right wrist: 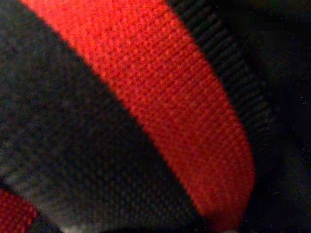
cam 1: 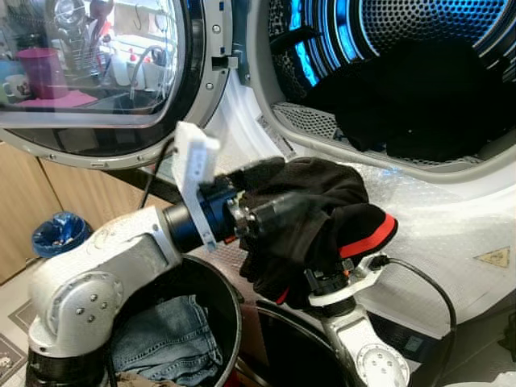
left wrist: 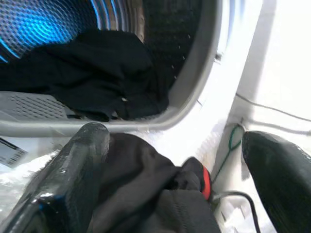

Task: Clothes washing

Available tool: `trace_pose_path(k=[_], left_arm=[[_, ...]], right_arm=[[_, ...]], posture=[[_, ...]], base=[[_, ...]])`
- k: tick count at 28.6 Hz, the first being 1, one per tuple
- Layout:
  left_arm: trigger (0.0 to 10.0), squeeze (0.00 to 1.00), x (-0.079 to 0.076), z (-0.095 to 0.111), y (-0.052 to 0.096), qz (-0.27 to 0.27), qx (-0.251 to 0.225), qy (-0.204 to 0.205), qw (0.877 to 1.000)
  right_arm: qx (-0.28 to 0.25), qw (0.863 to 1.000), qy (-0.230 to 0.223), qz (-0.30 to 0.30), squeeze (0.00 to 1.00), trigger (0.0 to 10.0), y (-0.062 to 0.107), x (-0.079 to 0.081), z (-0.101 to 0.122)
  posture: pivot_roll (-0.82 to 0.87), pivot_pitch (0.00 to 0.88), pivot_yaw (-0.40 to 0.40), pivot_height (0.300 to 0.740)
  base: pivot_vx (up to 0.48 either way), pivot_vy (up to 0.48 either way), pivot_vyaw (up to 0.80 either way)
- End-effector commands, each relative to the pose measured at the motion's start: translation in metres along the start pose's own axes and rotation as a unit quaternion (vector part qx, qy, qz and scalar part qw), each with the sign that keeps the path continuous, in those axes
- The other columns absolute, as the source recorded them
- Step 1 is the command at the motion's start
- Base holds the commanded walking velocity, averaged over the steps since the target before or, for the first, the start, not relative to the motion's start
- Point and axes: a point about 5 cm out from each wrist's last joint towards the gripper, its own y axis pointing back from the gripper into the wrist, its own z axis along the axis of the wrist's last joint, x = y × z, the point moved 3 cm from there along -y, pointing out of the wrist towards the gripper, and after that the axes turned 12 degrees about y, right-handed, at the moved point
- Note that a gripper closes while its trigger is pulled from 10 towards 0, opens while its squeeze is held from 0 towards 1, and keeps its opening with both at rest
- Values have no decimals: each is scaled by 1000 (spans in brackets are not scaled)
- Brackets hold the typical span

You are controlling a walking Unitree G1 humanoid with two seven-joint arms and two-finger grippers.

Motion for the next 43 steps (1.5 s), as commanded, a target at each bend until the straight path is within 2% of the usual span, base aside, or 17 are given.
trace_pose_path(k=[1, 2, 5, 6, 8, 9, 13, 14, 18, 22, 25, 26, 27, 30, 32, 35, 43], left_arm=[[10000, 1000, 1, 19, 6, 12, -38, -25, 999], [10000, 0, 9, 26, 15, 44, -52, -34, 997], [10000, 0, 23, 30, 29, 101, -52, -50, 992], [10000, 0, 40, 25, 47, 173, -30, -65, 982], [10000, 0, 54, 15, 65, 233, 1, -77, 969], [10000, 0, 63, 2, 84, 276, 41, -86, 956], [10000, 0, 72, -22, 108, 319, 90, -82, 940], [10000, 0, 80, -39, 124, 352, 132, -84, 923], [10000, 0, 95, -82, 156, 405, 189, -60, 893], [10000, 0, 109, -109, 176, 455, 203, -34, 866], [10000, 0, 126, -140, 201, 509, 227, -20, 830], [10000, 0, 126, -140, 201, 509, 227, -20, 830], [10000, 0, 131, -155, 209, 523, 235, -7, 819], [10000, 0, 132, -185, 217, 523, 261, 19, 811], [10000, 0, 132, -190, 219, 522, 267, 20, 810], [10000, 0, 133, -212, 228, 535, 291, 34, 792], [10000, 0, 135, -226, 231, 542, 284, 41, 790]], right_arm=[[-28, 999, -22, 11, 0, 0, 0, 3, -5], [-30, 999, -21, 12, 0, 0, 1, 3, -4], [-34, 999, -20, 13, 0, 0, 3, 3, -1], [-35, 999, -18, 13, 0, 0, 4, 4, 0], [-36, 999, -17, 13, 0, 0, 6, 4, 1], [-37, 999, -15, 12, 0, 0, 8, 3, 3], [-37, 999, -14, 11, 0, 0, 9, 3, 3], [-35, 999, -13, 11, 0, 0, 9, 3, 4], [-33, 999, -14, 15, 0, 0, 10, 5, 4], [-22, 999, -14, 27, 0, 0, 11, 13, 3], [-2, 999, -9, 42, 0, 0, 15, 24, 1], [-2, 999, -9, 42, 0, 0, 15, 24, 1], [7, 999, -3, 51, 0, 0, 16, 32, 1], [-3, 997, 10, 74, 0, 0, 14, 47, 12], [-6, 997, 12, 78, 0, 0, 14, 49, 14], [-13, 993, 17, 117, 0, 0, 10, 67, 22], [-27, 988, 12, 153, 0, 0, 2, 91, 31]], posture=[[128, 0, -14, 740], [129, 0, -14, 740], [131, 0, -15, 740], [133, 0, -13, 740], [138, 0, -15, 740], [140, 0, -17, 740], [148, 3, -19, 740], [147, 3, -19, 740], [158, 4, -23, 740], [156, 6, -24, 740], [140, 7, -27, 740], [140, 7, -27, 740], [126, 8, -27, 740], [113, 9, -28, 740], [110, 9, -28, 740], [92, 11, -28, 740], [95, 8, -40, 740]], base=[[0, 0, 0], [0, 0, 0], [0, 0, 0], [0, 0, 0], [0, 0, 0], [0, 0, 0], [0, 0, 0], [0, 0, 0], [0, 0, 0], [0, 0, 0], [0, 0, 0], [0, 0, 0], [0, 0, 0], [0, 0, 0], [0, 0, 0], [0, 0, 0], [0, 0, 0]])
